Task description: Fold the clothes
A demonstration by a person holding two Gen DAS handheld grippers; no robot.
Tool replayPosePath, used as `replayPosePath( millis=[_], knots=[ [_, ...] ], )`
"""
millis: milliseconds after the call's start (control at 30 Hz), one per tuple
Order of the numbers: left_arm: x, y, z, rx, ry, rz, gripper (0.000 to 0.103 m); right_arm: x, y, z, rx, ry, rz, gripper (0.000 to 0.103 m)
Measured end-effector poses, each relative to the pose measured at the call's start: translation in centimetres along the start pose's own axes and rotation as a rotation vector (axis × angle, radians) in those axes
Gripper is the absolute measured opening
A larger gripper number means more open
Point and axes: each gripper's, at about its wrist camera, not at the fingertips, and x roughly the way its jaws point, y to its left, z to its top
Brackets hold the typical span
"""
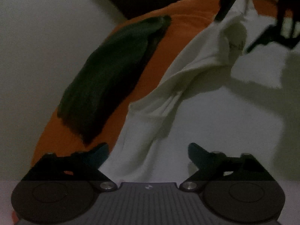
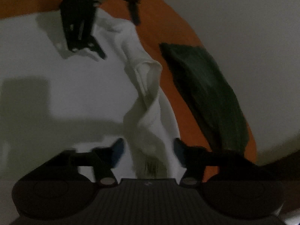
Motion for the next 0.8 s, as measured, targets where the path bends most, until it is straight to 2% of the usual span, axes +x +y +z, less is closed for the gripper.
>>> replayPosePath(
  millis=[33,100,167,233,267,333,400,467,533,600,633,700,800],
  knots=[
    [0.5,-0.2,0.4,0.003,-0.008,0.006,0.084,0.8,0.2,-0.3,-0.008,-0.013,-0.003,0.043],
    [1.0,0.5,0.7,-0.060,-0.027,0.031,0.084,2.1,0.2,-1.0,-0.043,-0.016,0.003,0.035],
    [1.6,1.4,0.6,-0.130,-0.029,0.035,0.083,3.4,0.2,-1.8,-0.114,-0.001,0.003,0.034],
    [2.2,2.1,0.1,-0.130,-0.018,0.035,0.085,4.4,-0.7,-2.2,-0.156,-0.008,0.014,0.018],
    [2.6,2.3,-0.1,-0.119,-0.010,0.043,0.087,4.6,-1.7,-2.3,-0.134,-0.011,0.019,0.011],
    [3.8,3.3,-0.7,-0.125,0.022,0.060,0.097,4.6,-4.4,-2.3,-0.062,-0.036,0.016,0.010],
    [5.0,4.7,-1.3,-0.194,0.055,0.110,0.101,4.7,-8.3,-2.0,0.058,-0.071,-0.033,0.010],
    [5.6,6.4,-2.0,-0.294,0.053,0.119,0.103,6.2,-12.8,-1.7,0.204,-0.064,-0.104,0.011],
    [5.9,7.9,-2.8,-0.388,0.055,0.061,0.103,8.3,-17.0,-1.3,0.339,-0.035,-0.162,0.029],
    [6.5,9.3,-3.9,-0.444,0.103,-0.060,0.103,10.2,-18.4,-0.6,0.393,0.000,-0.176,0.080],
    [6.7,9.9,-4.5,-0.471,0.123,-0.124,0.103,10.9,-18.7,-0.3,0.405,0.015,-0.183,0.088],
    [6.8,11.4,-6.5,-0.560,0.152,-0.251,0.103,10.5,-18.9,-0.7,0.427,-0.019,-0.128,0.089],
    [7.1,13.9,-10.3,-0.790,0.181,-0.448,0.103,8.6,-20.3,-3.4,0.543,-0.026,-0.035,0.083]
  ],
)
